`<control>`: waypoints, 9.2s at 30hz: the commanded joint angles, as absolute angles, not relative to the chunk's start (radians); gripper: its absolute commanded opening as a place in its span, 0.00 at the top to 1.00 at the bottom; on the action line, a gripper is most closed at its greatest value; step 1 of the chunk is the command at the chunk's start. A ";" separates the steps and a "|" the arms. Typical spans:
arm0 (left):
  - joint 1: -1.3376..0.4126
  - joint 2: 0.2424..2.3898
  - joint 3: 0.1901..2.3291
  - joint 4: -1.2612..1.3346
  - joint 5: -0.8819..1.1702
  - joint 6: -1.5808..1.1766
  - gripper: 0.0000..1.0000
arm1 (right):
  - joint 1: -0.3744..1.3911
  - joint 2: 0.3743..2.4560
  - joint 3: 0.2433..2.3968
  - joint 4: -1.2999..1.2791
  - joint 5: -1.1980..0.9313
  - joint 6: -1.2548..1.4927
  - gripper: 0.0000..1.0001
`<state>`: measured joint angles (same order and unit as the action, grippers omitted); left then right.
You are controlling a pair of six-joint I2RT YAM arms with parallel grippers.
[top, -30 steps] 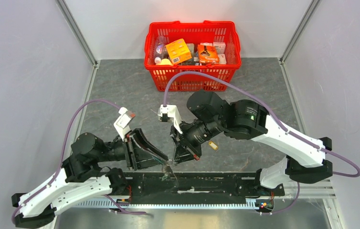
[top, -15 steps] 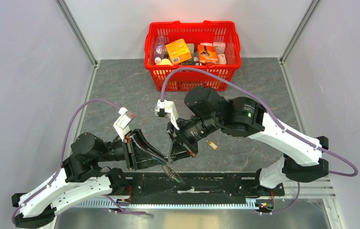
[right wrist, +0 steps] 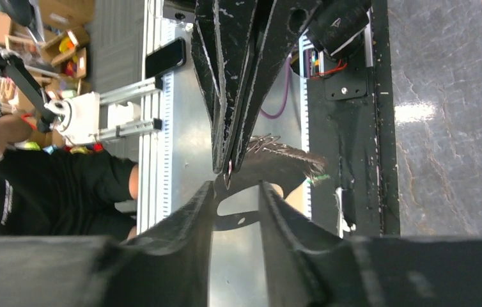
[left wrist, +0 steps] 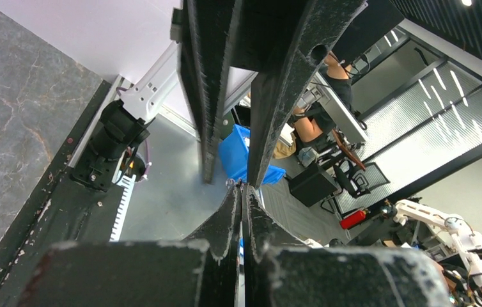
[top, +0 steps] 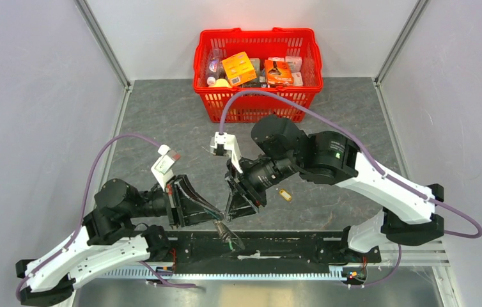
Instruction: Put the keys on the keyring
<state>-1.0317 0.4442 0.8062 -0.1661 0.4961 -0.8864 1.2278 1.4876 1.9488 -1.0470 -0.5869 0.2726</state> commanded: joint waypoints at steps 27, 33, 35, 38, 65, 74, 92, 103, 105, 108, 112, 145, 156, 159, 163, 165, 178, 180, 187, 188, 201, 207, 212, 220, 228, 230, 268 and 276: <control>-1.035 0.153 0.475 0.290 0.160 -0.928 0.98 | 1.219 1.128 1.357 -0.328 -0.331 0.463 0.45; -1.034 0.150 0.459 0.306 0.147 -0.928 0.98 | 1.220 1.146 1.341 -0.252 -0.312 0.485 0.52; -1.035 0.148 0.455 0.309 0.144 -0.927 0.98 | 1.218 1.153 1.330 -0.216 -0.314 0.503 0.56; -1.035 0.142 0.450 0.311 0.135 -0.923 0.98 | 1.219 1.171 1.322 -0.180 -0.330 0.520 0.66; -1.035 0.104 0.445 0.298 0.095 -0.917 0.98 | 1.242 1.192 1.274 -0.043 -0.308 0.574 0.62; -1.034 0.100 0.445 0.298 0.091 -0.919 0.98 | 1.243 1.199 1.275 -0.020 -0.309 0.580 0.76; -1.035 0.100 0.441 0.316 0.071 -0.920 0.98 | 1.248 1.223 1.255 -0.011 -0.342 0.599 0.79; -1.035 0.098 0.439 0.329 0.057 -0.922 0.98 | 1.259 1.204 1.226 -0.008 -0.347 0.608 0.70; -1.035 0.097 0.439 0.330 0.054 -0.923 0.98 | 1.261 1.196 1.216 -0.007 -0.342 0.610 0.68; -1.035 0.097 0.437 0.330 0.048 -0.923 0.98 | 1.265 1.188 1.201 -0.008 -0.338 0.616 0.68; -1.034 0.100 0.433 0.337 0.046 -0.926 0.98 | 1.269 1.191 1.200 0.027 -0.331 0.620 0.68; -1.035 0.102 0.433 0.363 0.066 -0.957 0.98 | 1.270 1.142 1.233 -0.007 -0.220 0.607 0.48; -1.035 0.093 0.423 0.363 0.055 -0.956 0.98 | 1.270 1.152 1.235 0.048 -0.243 0.625 0.51; -1.035 0.092 0.420 0.362 0.051 -0.956 0.98 | 1.270 1.154 1.238 0.051 -0.244 0.629 0.51; -1.035 0.095 0.419 0.362 0.048 -0.956 0.98 | 1.270 1.162 1.241 0.056 -0.243 0.631 0.51; -1.035 0.094 0.420 0.363 0.048 -0.956 0.98 | 1.270 1.166 1.243 0.061 -0.242 0.633 0.52; -1.034 0.089 0.417 0.363 0.045 -0.955 0.98 | 1.270 1.200 1.262 0.082 -0.253 0.646 0.61; -1.035 0.089 0.416 0.363 0.046 -0.956 0.98 | 1.270 1.199 1.262 0.083 -0.253 0.645 0.63; -1.035 0.091 0.414 0.362 0.043 -0.955 0.98 | 1.270 1.211 1.275 0.081 -0.261 0.647 0.71; -1.035 0.091 0.414 0.363 0.042 -0.954 0.98 | 1.270 1.213 1.276 0.080 -0.261 0.646 0.72; -1.035 0.096 0.437 0.293 0.060 -0.960 0.97 | 1.272 1.212 1.358 -0.112 -0.227 0.602 1.00; -1.035 0.077 0.522 0.083 0.102 -0.923 0.67 | 1.270 1.193 1.457 -0.333 -0.233 0.553 1.00; -1.035 0.090 0.639 -0.096 0.157 -0.878 0.54 | 1.270 1.206 1.558 -0.498 -0.297 0.516 1.00; -1.035 0.148 0.774 -0.245 0.225 -0.820 0.51 | 1.270 1.278 1.654 -0.664 -0.464 0.476 1.00; -1.035 0.249 0.820 -0.298 0.316 -0.798 0.50 | 1.270 1.370 1.714 -0.801 -0.600 0.443 1.00; -1.035 0.276 0.830 -0.317 0.337 -0.784 0.50 | 1.270 1.391 1.733 -0.828 -0.609 0.437 1.00; -1.035 0.376 0.799 -0.276 0.620 -0.782 0.75 | 1.261 1.592 1.999 -1.031 -0.739 0.319 1.00; -1.035 0.385 0.800 -0.272 0.629 -0.779 0.86 | 1.261 1.584 1.973 -1.043 -0.742 0.298 1.00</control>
